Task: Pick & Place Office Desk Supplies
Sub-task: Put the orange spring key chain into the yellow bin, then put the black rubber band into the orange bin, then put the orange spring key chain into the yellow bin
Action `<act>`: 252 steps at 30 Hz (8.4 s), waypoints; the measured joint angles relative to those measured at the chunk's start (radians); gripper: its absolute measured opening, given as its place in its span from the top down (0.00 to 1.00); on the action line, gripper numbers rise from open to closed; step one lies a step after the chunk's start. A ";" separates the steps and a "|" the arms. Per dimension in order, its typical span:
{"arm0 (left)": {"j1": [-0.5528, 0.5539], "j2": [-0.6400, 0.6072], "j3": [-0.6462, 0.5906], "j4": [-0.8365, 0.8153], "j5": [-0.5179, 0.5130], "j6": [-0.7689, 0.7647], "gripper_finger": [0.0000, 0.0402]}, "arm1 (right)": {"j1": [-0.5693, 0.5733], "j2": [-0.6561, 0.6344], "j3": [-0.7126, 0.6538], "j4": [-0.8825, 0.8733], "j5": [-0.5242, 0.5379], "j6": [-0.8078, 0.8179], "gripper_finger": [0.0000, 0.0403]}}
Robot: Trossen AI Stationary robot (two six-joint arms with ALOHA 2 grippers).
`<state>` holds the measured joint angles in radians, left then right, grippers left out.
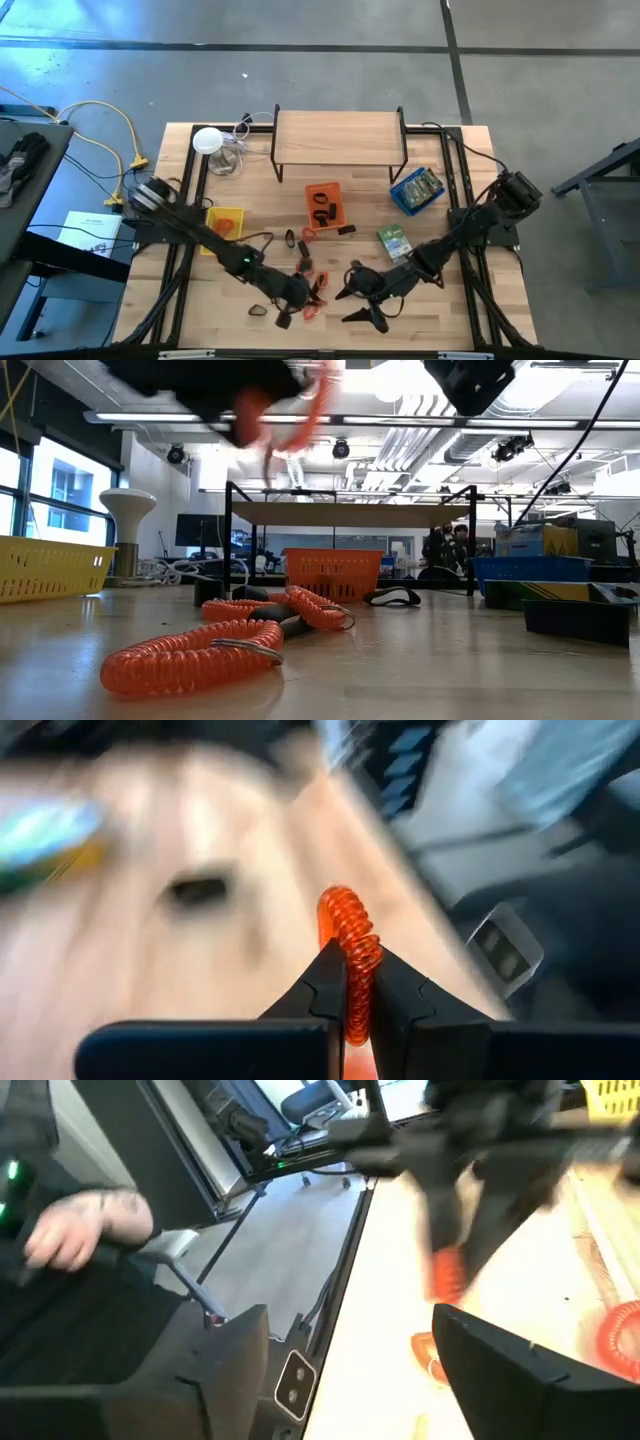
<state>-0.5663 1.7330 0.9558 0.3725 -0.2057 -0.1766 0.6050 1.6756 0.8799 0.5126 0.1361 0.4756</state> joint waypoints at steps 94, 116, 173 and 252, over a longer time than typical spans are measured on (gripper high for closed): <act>0.194 -0.051 -0.108 -0.703 -0.270 0.020 0.67 | 0.069 0.002 -0.001 0.044 0.170 -0.132 0.28; 0.168 -0.072 -0.077 -0.697 -0.368 0.006 0.99 | 0.069 0.002 -0.001 0.017 0.209 -0.129 0.28; 0.222 -0.155 -0.074 -0.235 -0.211 0.308 0.61 | 0.056 0.101 0.000 0.131 0.194 -0.132 0.28; 0.004 -0.237 -0.077 -0.635 -0.117 -0.070 0.98 | 0.056 0.101 -0.001 0.125 0.179 -0.084 0.28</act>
<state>-0.5619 1.4957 0.8787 -0.2621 -0.3229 -0.2468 0.6609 1.7771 0.8791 0.6373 0.3153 0.3912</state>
